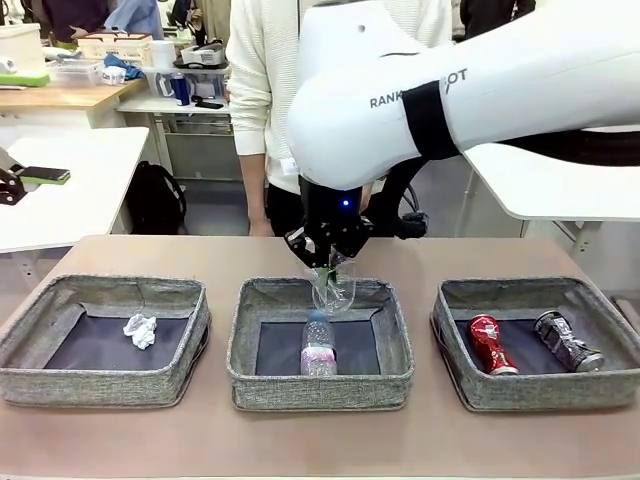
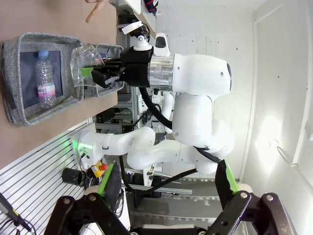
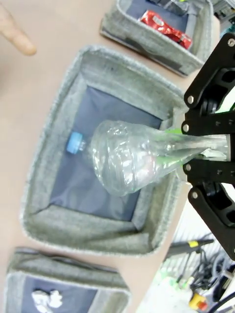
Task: Sort the waste into the appropriate baskets.
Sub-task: Place the picked waste into the Fabric basket indicated by the person.
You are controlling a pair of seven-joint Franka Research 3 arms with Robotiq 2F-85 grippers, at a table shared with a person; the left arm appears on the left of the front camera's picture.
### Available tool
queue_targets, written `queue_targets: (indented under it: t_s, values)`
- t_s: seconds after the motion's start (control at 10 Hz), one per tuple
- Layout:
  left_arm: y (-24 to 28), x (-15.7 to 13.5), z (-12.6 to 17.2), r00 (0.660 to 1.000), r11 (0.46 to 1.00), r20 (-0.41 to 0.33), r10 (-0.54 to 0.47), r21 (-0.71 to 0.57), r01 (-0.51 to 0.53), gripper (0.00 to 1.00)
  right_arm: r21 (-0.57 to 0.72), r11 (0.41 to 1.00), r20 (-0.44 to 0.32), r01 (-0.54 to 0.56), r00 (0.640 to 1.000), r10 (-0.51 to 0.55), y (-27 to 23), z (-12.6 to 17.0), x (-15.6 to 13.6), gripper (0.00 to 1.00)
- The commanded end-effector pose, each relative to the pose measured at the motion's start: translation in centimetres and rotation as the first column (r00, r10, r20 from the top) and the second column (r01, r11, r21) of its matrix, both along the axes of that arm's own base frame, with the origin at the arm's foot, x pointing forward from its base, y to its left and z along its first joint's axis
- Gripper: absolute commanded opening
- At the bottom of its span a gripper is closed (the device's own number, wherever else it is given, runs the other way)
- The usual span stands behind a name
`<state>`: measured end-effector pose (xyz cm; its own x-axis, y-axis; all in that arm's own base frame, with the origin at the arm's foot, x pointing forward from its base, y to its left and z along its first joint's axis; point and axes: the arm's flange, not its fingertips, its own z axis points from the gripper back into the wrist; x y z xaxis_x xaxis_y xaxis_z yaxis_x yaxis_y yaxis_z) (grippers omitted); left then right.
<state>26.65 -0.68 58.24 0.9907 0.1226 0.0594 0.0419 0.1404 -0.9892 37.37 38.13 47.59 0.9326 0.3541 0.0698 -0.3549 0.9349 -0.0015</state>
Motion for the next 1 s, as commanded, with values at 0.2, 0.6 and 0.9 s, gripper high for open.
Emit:
queue_targets:
  t_s: [0.2, 0.6, 0.9]
  values:
    - [-0.06, -0.08, 0.16, 1.0, 1.0, 0.021, -0.008, -0.017, 0.008, 1.0, 0.0, 1.0, -0.018, 0.011, 1.0, -0.011, -0.39, -0.12, -0.36, 1.0]
    - [-0.06, -0.08, 0.16, 1.0, 1.0, 0.021, -0.008, -0.017, 0.008, 1.0, -0.008, 1.0, -0.011, 0.018, 1.0, -0.018, -0.36, -0.13, -0.33, 1.0]
    - [-0.06, -0.08, 0.16, 1.0, 1.0, 0.021, -0.008, -0.017, 0.008, 1.0, 0.043, 0.999, -0.025, 0.021, 0.999, -0.02, -0.74, 0.46, -0.44, 1.0]
